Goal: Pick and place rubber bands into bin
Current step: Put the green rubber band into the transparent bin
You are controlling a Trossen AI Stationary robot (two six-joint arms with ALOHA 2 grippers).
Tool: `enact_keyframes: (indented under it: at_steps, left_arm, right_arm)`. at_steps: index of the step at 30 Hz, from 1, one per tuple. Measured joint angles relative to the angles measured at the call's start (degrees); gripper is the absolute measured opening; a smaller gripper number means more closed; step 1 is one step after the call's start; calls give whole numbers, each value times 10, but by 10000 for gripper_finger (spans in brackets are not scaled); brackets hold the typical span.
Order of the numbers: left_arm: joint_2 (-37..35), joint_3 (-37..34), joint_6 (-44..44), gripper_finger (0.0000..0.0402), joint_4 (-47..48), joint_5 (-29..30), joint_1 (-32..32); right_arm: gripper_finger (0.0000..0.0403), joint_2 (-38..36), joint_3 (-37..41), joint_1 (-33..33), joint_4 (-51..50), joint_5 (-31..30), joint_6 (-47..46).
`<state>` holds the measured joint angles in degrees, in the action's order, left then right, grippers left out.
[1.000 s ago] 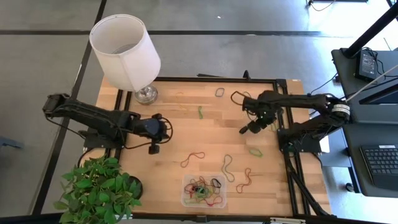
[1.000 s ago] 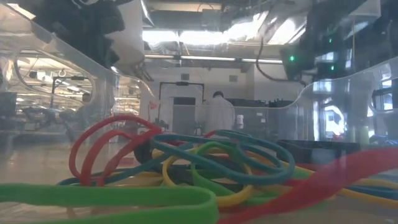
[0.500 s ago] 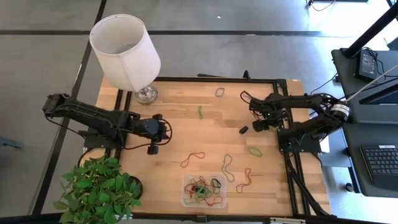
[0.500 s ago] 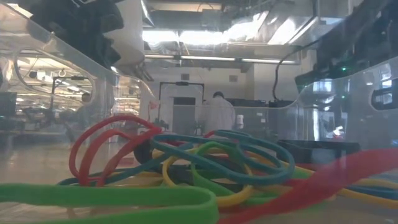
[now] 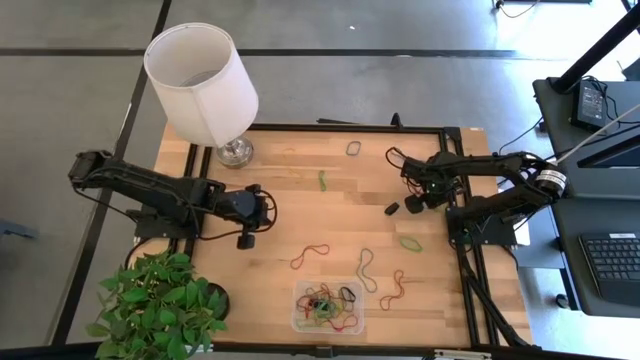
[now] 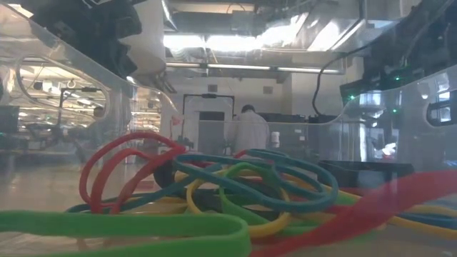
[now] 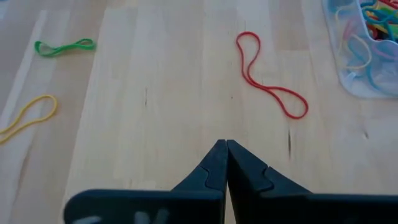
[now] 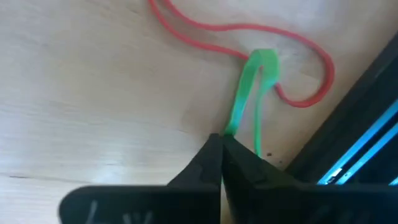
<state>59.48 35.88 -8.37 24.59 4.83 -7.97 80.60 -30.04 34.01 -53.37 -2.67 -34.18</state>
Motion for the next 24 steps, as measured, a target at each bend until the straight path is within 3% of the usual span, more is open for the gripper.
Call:
enact_keyframes:
  at_steps: [8,14,17,24]
  left_arm:
    - [0,0,-15,2,-13,-3,0]
    - [0,0,-45,2,-45,-4,-2]
    - [0,0,-46,3,-43,-1,-2]
    - [0,0,-70,2,-43,0,-2]
  right_arm:
    - [2,-55,-36,-14,-22,-20,31]
    - [1,-137,-87,-61,-47,-30,24]
    - [1,-165,-113,-90,-97,-65,-1]
    - [3,-180,-123,-99,-119,-89,-13]
